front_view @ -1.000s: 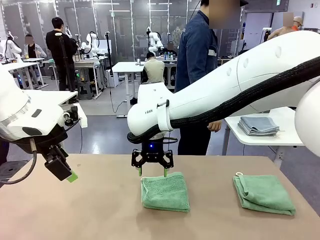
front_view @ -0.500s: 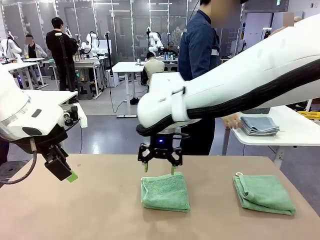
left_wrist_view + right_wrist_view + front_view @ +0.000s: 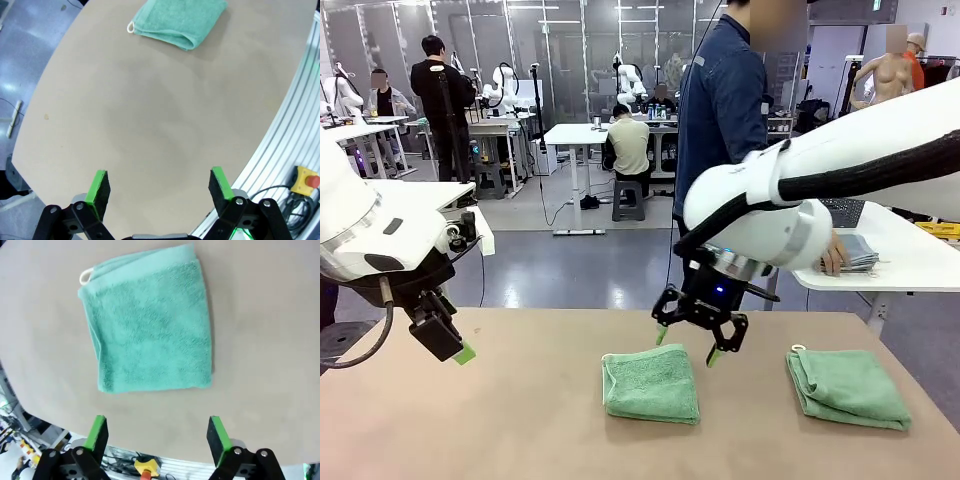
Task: Fold the towels and place them in the basket.
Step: Stack the folded Towel with hook on the right side of the table.
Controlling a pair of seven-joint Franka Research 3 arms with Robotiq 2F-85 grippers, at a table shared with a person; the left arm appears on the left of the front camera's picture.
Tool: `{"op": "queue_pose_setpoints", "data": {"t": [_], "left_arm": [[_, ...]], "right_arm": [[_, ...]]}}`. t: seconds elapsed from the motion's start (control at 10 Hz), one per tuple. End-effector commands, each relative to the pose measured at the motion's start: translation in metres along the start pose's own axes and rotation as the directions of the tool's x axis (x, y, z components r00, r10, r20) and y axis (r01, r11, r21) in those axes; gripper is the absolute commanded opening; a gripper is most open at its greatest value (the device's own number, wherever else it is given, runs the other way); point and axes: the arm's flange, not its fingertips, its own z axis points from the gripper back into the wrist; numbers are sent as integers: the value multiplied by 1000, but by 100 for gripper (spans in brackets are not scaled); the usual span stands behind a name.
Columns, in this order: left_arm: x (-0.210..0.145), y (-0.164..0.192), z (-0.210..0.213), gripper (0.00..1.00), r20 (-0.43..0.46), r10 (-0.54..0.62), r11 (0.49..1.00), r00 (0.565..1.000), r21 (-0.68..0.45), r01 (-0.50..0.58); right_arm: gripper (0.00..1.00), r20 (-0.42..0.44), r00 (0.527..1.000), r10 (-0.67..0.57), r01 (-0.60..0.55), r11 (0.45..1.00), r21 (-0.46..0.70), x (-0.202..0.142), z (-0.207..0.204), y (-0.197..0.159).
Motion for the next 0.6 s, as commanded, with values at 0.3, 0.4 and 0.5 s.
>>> {"op": "queue_pose_setpoints", "data": {"t": [0.3, 0.4, 0.5], "left_arm": [[2, -1, -2, 100, -1, 7, 1000, 1000, 20, -7], [2, -1, -2, 100, -1, 7, 1000, 1000, 20, -7], [2, -1, -2, 100, -1, 7, 1000, 1000, 20, -7]], "right_arm": [[100, 16, 995, 94, -95, 961, 260, 39, -47, -64], [100, 31, 995, 100, -104, 953, 284, 47, -58, -69], [100, 49, 992, 119, -128, 939, 320, 52, -70, -72]]}}
